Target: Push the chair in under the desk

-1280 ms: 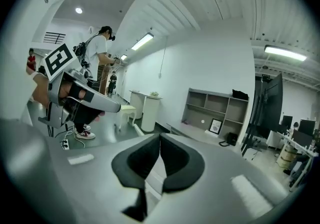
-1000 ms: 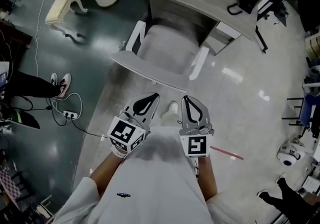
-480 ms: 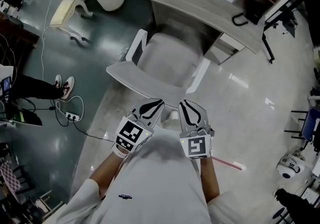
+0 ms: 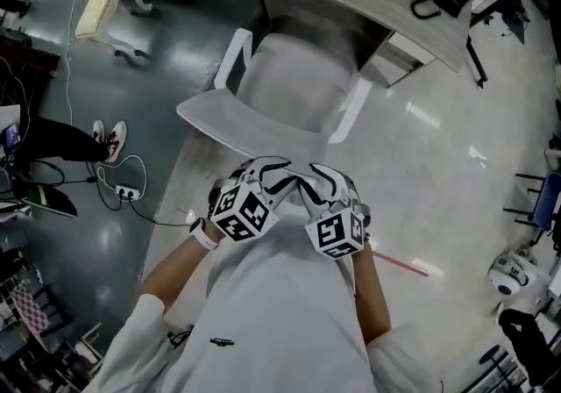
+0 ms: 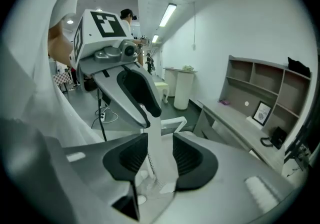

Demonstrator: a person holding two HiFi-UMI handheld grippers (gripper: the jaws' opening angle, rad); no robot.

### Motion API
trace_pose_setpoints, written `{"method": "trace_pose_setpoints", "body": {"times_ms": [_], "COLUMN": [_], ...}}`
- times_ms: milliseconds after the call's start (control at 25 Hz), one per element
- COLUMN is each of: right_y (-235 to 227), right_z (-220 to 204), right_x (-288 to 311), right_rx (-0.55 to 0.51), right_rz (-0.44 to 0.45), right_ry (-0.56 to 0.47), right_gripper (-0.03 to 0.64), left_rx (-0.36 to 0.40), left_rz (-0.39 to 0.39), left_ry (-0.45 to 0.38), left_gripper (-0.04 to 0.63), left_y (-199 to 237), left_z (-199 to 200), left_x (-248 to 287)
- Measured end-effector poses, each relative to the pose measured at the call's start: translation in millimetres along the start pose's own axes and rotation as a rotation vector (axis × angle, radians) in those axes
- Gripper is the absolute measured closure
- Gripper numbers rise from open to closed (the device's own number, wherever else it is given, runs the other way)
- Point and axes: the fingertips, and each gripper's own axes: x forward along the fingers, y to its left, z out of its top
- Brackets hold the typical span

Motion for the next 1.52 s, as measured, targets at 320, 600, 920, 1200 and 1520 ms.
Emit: {"method": "trace_pose_setpoints", "body": {"times_ms": [320, 600, 920, 1200, 1520], "right_y": [23, 28, 29, 31, 12], "right_z": [-34, -52, -69, -76, -73], "right_x": [28, 42, 62, 66, 72], "right_rx": [-0.04, -0.059, -0.112, -0.19, -0.137], "right_rz": [0.104, 0.125, 0.105, 0.149, 0.113], "right_ry": [0.077, 0.102, 0.145, 0.176, 0.164], "right_gripper": [0.445, 0.445, 0.466, 0.503, 0.499], "left_rx": [0.136, 0.21, 0.355, 0.455, 0.475], "left_rz": [-0.055, -0.079, -0.084, -0.096, -0.043], "left_ry": [0.143, 0.229, 0.319, 0.312, 0.298], "left_gripper": [0.445, 0.425, 0.414, 0.463, 0.463], "left_y": [-4, -3, 2, 6, 21], "left_z": [-39, -66, -89, -91, -82], "left_x": [25, 39, 58, 67, 76]}}
